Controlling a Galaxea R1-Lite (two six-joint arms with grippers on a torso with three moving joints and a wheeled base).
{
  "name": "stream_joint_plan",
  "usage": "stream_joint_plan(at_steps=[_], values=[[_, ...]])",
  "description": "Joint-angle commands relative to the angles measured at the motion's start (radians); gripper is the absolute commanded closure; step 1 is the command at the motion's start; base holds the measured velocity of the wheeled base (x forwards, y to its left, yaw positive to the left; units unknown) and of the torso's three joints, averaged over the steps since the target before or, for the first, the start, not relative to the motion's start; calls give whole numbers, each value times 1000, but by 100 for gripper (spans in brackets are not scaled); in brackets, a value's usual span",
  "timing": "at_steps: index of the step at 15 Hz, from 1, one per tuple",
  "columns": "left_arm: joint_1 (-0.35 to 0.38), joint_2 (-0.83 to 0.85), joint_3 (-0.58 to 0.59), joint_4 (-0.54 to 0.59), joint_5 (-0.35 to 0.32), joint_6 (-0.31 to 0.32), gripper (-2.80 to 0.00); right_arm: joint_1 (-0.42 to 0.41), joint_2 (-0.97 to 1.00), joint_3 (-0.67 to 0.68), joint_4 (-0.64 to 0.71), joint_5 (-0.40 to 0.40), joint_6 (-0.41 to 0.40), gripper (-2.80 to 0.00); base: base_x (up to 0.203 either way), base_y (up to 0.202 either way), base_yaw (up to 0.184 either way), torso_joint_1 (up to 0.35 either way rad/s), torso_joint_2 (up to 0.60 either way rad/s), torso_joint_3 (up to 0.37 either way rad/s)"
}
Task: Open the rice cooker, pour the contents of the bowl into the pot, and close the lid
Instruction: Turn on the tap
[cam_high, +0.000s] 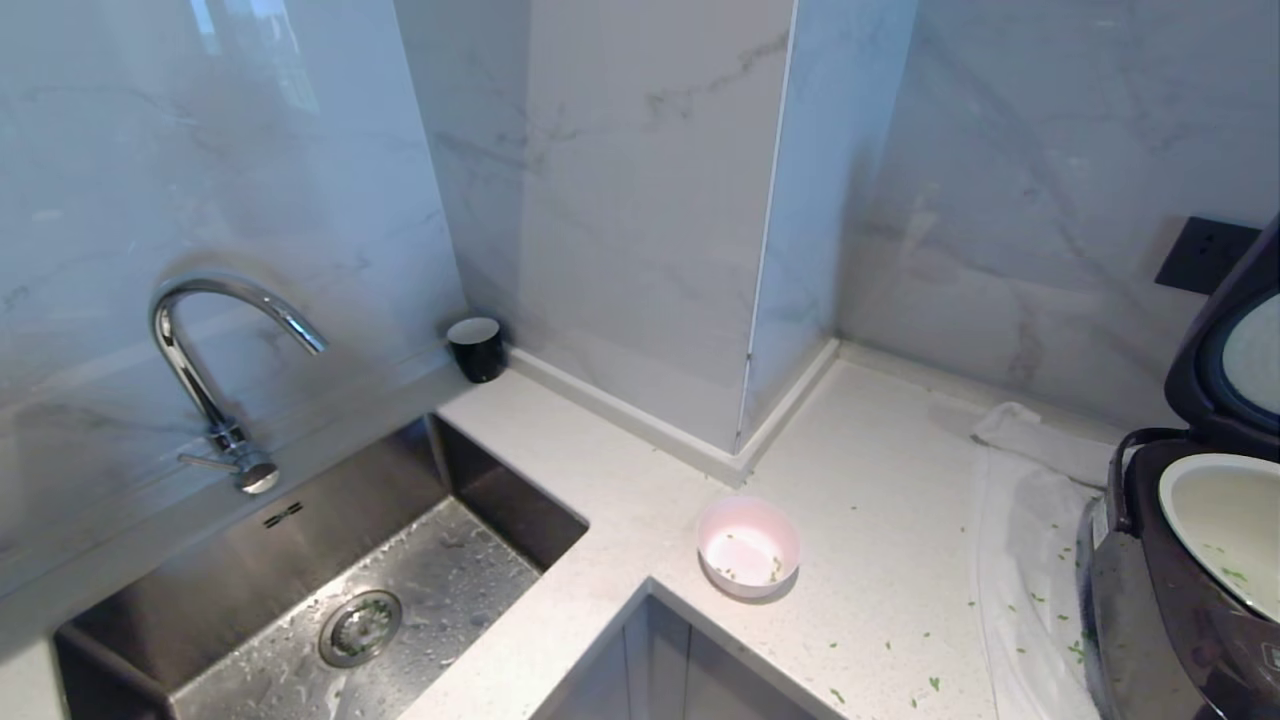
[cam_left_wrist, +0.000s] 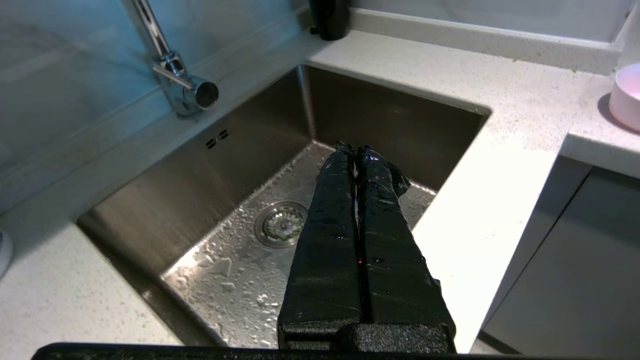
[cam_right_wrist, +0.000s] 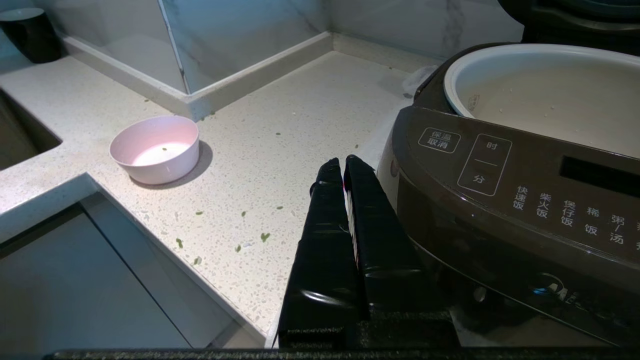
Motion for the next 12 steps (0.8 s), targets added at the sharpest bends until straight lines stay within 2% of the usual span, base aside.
stream_joint_plan(at_steps=[1, 2, 5, 8, 10, 12], values=[[1, 2, -6, 2, -4, 40, 0, 1, 0, 0, 0, 1, -1, 0, 0, 0, 0, 0, 0, 0], [2, 22, -28, 2, -27, 53, 0, 1, 0, 0, 0, 1, -2, 0, 0, 0, 0, 0, 0, 0], [9, 223, -161, -17, -134, 9, 0, 1, 0, 0, 0, 1, -1, 0, 0, 0, 0, 0, 0, 0], [11, 491, -236, -113, -244, -11, 0, 1, 0, 0, 0, 1, -1, 0, 0, 0, 0, 0, 0, 0], [-2, 711, -273, -208, -273, -22, 0, 1, 0, 0, 0, 1, -1, 0, 0, 0, 0, 0, 0, 0], [-23, 923, -314, -301, -259, -39, 0, -1, 0, 0, 0, 1, -2, 0, 0, 0, 0, 0, 0, 0]])
